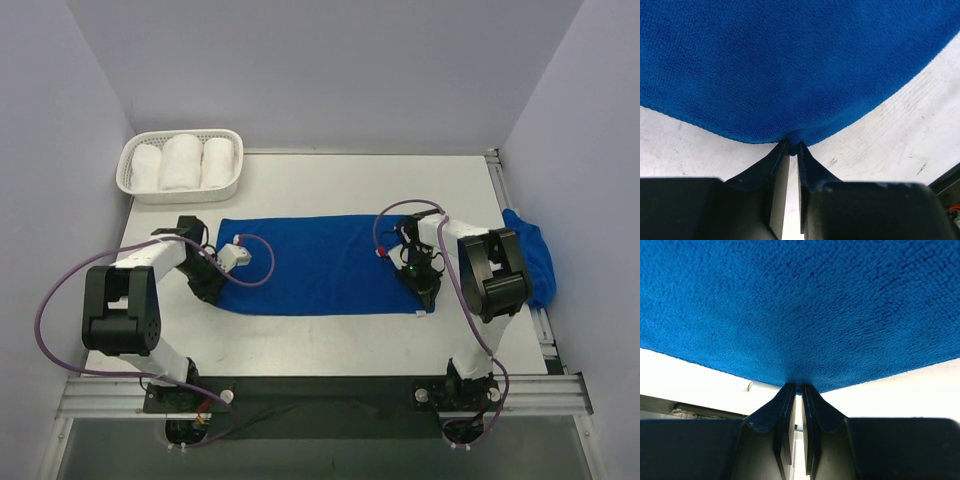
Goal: Roll the towels
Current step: Flatten the towel
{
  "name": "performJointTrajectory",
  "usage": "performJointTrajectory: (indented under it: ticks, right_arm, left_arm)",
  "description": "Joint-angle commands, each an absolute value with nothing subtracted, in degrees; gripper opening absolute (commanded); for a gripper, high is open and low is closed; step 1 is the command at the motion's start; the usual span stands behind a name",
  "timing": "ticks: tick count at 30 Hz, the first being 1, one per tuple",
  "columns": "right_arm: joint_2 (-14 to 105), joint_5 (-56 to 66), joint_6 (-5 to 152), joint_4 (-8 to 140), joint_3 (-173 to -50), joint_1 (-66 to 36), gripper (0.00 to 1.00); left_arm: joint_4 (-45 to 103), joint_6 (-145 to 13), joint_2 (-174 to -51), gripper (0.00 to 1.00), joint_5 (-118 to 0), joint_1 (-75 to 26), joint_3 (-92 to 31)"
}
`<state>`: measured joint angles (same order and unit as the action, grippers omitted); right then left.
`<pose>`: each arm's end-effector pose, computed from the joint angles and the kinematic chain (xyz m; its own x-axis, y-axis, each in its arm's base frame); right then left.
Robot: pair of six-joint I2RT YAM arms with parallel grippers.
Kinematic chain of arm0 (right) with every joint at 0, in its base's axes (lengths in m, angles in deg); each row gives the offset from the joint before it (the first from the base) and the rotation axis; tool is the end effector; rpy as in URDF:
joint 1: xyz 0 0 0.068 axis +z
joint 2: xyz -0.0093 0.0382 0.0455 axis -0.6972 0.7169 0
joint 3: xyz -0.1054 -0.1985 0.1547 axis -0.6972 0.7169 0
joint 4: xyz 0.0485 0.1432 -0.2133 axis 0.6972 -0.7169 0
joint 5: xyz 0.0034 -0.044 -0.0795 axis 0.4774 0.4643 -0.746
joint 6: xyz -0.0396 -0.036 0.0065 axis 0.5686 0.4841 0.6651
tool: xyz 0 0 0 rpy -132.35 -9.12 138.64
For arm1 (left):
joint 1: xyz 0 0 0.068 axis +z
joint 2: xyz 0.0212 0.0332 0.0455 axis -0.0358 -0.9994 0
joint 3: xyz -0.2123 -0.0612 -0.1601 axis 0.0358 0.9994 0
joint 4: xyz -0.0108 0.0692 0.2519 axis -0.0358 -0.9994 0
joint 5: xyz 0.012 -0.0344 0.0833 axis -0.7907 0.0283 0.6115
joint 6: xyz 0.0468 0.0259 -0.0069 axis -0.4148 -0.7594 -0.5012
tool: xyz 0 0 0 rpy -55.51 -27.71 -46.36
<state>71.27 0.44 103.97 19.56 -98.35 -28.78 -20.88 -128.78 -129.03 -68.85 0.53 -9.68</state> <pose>0.2999 0.0849 0.1276 -0.7762 -0.6305 0.0027 -0.6291 0.7747 0.0635 0.2574 -0.0180 0.1578 -0.5960 0.7578 -0.2656 0.8025 0.5729 -0.1666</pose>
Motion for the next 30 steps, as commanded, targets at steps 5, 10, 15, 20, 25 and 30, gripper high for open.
performJointTrajectory:
  ticks: [5,10,15,20,25,30]
  right_arm:
    - [71.0,-5.3,105.0,18.3,-97.3,-28.9,0.1]
    - [70.7,-6.9,105.7,19.4,-95.4,-28.3,0.1]
    - [69.3,-8.1,106.9,19.8,-92.8,-28.0,0.1]
    - [68.4,-8.8,107.8,19.7,-90.8,-27.5,0.1]
    - [67.5,-7.1,107.0,19.1,-93.0,-26.4,0.14]
    - [66.0,-3.3,106.3,16.0,-98.4,-26.0,0.26]
  left_arm:
    - [-12.9,-125.3,-133.9,0.17,-59.3,0.2,-8.5]
    - [-12.8,-126.9,-132.0,0.17,-54.8,0.4,-5.7]
    - [-12.9,-127.8,-130.3,0.17,-52.4,0.6,-3.6]
    - [-13.6,-127.8,-130.7,0.17,-51.9,1.0,-3.8]
    - [-17.4,-127.7,-130.2,0.18,-56.0,0.4,-5.6]
    - [-21.5,-127.1,-127.6,0.27,-60.7,-0.2,-8.0]
